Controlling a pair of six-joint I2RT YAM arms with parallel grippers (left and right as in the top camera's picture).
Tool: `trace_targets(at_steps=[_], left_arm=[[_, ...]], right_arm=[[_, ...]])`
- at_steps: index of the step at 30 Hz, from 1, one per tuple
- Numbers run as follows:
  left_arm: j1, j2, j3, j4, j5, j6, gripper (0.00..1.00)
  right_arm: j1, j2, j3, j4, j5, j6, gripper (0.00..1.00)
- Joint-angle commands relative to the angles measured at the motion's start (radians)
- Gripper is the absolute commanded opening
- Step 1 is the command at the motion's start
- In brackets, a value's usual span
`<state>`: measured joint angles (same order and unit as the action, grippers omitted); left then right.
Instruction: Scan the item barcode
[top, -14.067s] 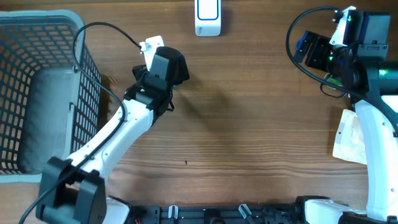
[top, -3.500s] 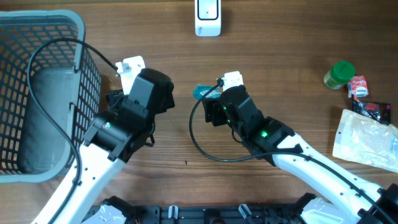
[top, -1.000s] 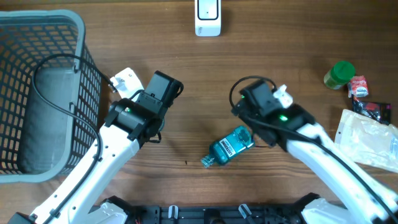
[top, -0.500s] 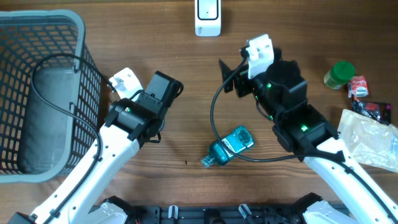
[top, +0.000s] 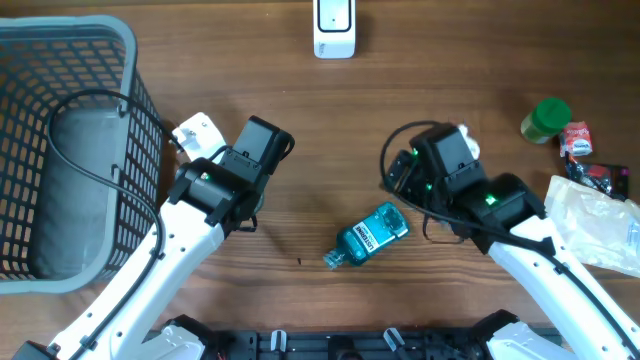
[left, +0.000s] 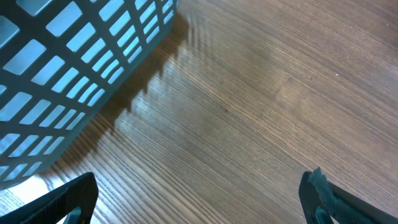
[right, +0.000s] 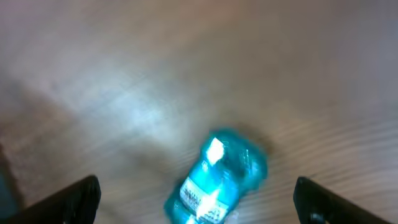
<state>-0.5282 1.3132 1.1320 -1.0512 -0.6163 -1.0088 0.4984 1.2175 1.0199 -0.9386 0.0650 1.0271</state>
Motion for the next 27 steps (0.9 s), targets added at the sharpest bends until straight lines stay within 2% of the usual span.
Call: trace_targets(at_steps=[1, 2, 4, 7, 12, 19, 27], left_arm=[[0.003, 0.009, -0.006, -0.005, -0.028, -0.021, 1.00], [0.003, 0.009, -0.006, -0.004, -0.028, -0.021, 1.00], [0.003, 0.009, -0.006, -0.005, -0.025, -0.021, 1.00], [0.003, 0.009, -0.006, -0.005, -0.017, -0.025, 1.00], [0.003, 0.009, -0.006, -0.012, -0.029, -0.025, 1.00], [0.042, 0.009, -0.006, -0.052, -0.032, -0.025, 1.00], [0.130, 0.009, -0.006, -0.090, -0.032, -0.025, 1.00]], right_arm=[[0.000, 0.003, 0.006, -0.105, -0.092, 0.382, 1.00], [0.000, 0.003, 0.000, -0.114, -0.127, 0.441, 1.00], [0.000, 0.005, -0.017, -0.090, -0.215, 0.468, 1.00], [0.011, 0.027, -0.048, -0.016, -0.291, 0.378, 1.00], [0.097, 0.126, -0.072, -0.040, -0.198, 0.436, 1.00], [0.213, 0.346, -0.072, 0.097, -0.277, 0.380, 1.00], [0.245, 0.457, -0.072, 0.138, -0.239, 0.425, 1.00]])
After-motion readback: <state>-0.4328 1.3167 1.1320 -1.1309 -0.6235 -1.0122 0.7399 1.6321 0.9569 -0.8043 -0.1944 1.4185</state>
